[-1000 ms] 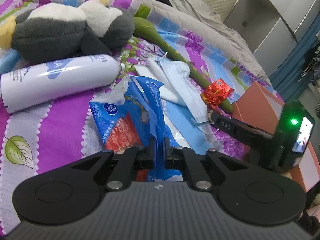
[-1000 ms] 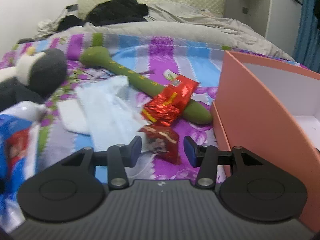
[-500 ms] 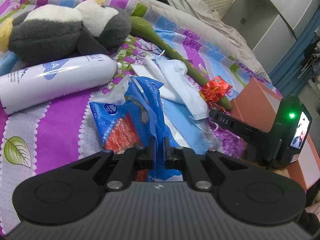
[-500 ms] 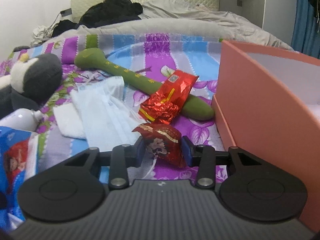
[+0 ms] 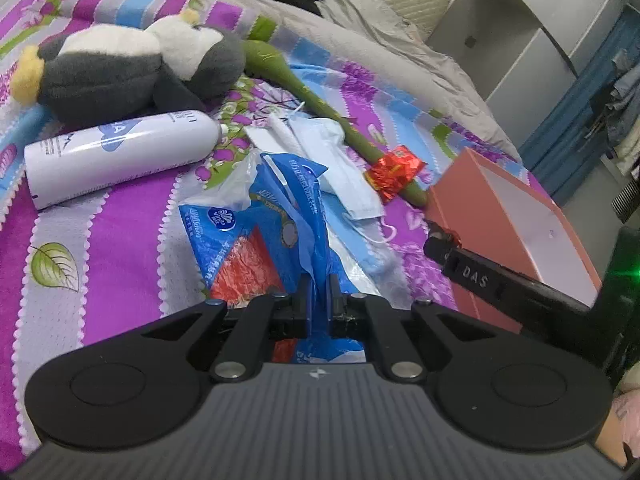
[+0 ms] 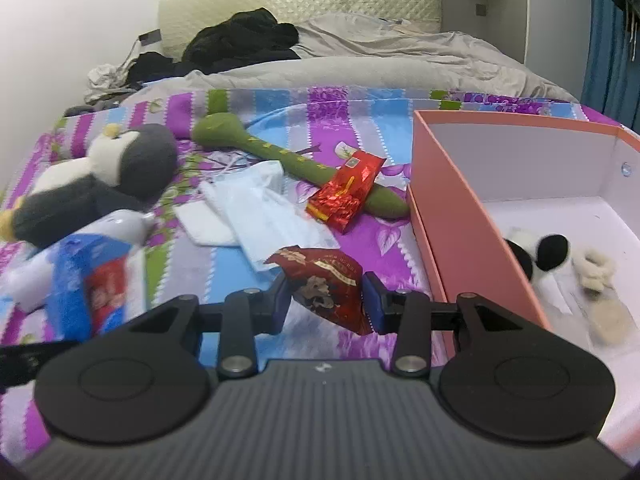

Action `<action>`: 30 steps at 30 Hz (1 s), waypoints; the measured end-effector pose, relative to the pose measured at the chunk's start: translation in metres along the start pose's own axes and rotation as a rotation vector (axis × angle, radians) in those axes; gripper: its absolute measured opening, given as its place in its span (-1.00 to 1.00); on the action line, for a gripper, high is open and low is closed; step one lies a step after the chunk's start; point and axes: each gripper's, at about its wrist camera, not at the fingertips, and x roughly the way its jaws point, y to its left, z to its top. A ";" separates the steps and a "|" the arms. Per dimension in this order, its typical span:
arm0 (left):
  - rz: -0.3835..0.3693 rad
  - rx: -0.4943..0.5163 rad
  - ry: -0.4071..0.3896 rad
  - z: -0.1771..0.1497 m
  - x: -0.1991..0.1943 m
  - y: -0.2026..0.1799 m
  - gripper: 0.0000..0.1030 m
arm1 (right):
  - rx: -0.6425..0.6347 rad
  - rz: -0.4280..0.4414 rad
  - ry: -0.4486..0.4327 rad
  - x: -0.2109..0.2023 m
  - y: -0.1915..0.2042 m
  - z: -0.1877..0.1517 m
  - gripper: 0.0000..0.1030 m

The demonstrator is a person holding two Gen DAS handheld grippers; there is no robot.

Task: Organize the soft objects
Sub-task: 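Close the right tool on the small red candy packet, then carry the snack bag with the left tool while the right tool carries the candy packet to the box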

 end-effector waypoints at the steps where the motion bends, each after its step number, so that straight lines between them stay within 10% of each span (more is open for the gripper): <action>1: -0.001 0.005 -0.003 -0.001 -0.005 -0.003 -0.86 | -0.002 0.009 0.000 -0.009 0.001 -0.001 -0.17; 30: -0.080 0.164 -0.025 -0.022 -0.102 -0.110 -0.86 | -0.003 0.128 -0.039 -0.175 -0.030 0.011 -0.17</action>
